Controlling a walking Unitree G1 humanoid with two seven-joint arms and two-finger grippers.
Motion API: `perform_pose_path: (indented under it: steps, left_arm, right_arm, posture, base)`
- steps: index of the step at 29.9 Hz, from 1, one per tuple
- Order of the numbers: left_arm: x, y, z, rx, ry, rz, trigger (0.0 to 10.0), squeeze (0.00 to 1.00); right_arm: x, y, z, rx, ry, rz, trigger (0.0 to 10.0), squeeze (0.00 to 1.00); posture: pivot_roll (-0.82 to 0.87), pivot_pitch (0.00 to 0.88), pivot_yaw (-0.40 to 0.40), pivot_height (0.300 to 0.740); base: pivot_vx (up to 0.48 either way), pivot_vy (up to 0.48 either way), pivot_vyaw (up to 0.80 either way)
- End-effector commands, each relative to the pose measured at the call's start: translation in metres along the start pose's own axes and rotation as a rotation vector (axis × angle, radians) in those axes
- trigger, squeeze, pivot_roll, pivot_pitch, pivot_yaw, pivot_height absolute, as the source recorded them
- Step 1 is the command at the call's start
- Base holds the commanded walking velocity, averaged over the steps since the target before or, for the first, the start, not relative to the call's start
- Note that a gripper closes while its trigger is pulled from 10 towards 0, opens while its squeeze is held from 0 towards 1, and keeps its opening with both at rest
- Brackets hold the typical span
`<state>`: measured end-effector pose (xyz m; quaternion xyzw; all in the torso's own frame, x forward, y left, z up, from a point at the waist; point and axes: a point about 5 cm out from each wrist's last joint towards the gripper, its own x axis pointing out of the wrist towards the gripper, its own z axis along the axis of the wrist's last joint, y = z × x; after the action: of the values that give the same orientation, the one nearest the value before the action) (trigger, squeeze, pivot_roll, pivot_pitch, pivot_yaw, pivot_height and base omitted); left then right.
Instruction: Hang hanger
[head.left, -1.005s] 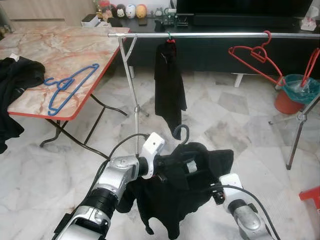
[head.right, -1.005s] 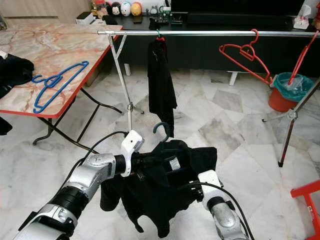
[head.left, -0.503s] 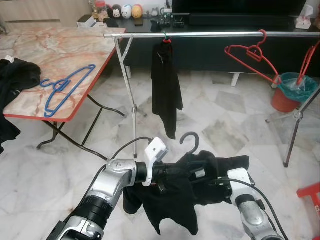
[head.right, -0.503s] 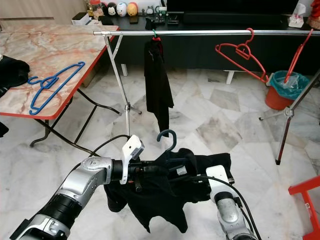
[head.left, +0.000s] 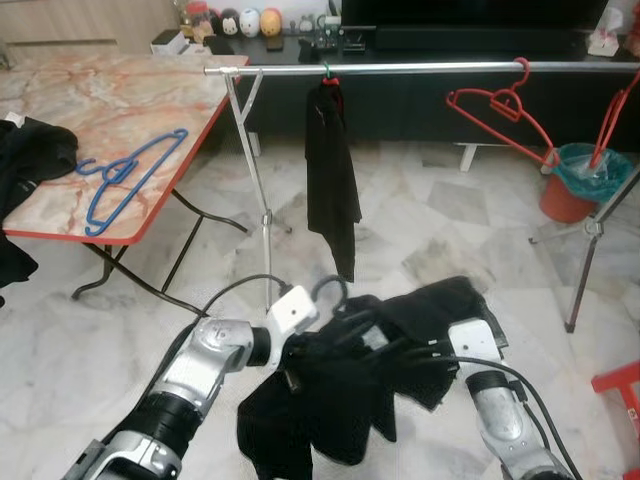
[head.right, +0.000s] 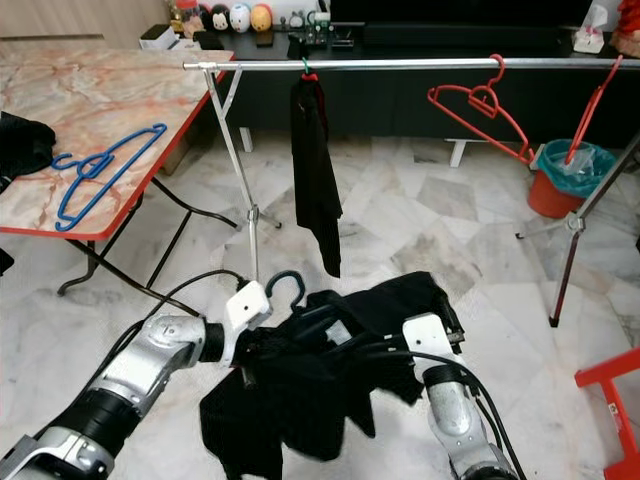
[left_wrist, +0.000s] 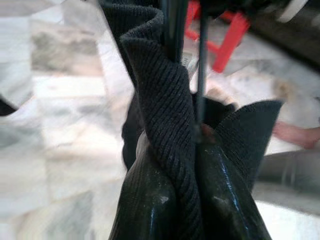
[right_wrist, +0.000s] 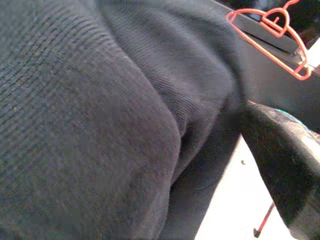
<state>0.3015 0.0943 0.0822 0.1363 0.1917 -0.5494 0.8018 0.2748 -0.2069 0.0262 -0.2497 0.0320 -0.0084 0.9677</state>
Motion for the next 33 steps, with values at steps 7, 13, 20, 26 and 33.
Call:
perform_pose_path:
  steps: [7,13,20,26,33]
  left_arm:
    - [0.002,-0.008,-0.031,-0.025,0.148,-0.012,10.0,0.00]
    - [-0.001,-0.001,-0.033,-0.022,0.142,0.051,10.0,0.00]
    - [-0.006,0.024,-0.004,-0.158,-0.083,0.216,10.0,0.00]
    - [-0.008,0.026,0.006,-0.182,-0.168,0.203,10.0,0.00]
    - [-0.012,0.013,0.011,-0.116,-0.189,0.039,10.0,0.00]
  right_arm:
    - [0.011,0.007,0.029,0.015,-0.110,0.017,10.0,0.00]
    - [0.010,0.009,0.026,0.003,-0.087,0.043,10.0,0.00]
    - [0.005,0.022,0.014,0.015,-0.015,0.118,10.0,0.00]
    - [0.003,0.027,0.010,0.023,0.020,0.150,10.0,0.00]
    - [0.001,0.030,0.004,-0.001,0.053,0.180,10.0,0.00]
  posture:
    - [-0.03,0.051,0.041,0.740]
    - [-0.03,0.047,0.041,0.740]
    - [-0.03,0.044,0.037,0.740]
    - [-0.03,0.045,0.036,0.740]
    - [-0.03,0.047,0.032,0.740]
  base:
    - [0.000,0.000,0.00]
    - [0.000,0.000,0.00]
    - [0.000,0.000,0.00]
    - [0.000,0.000,0.00]
    - [0.000,0.000,0.00]
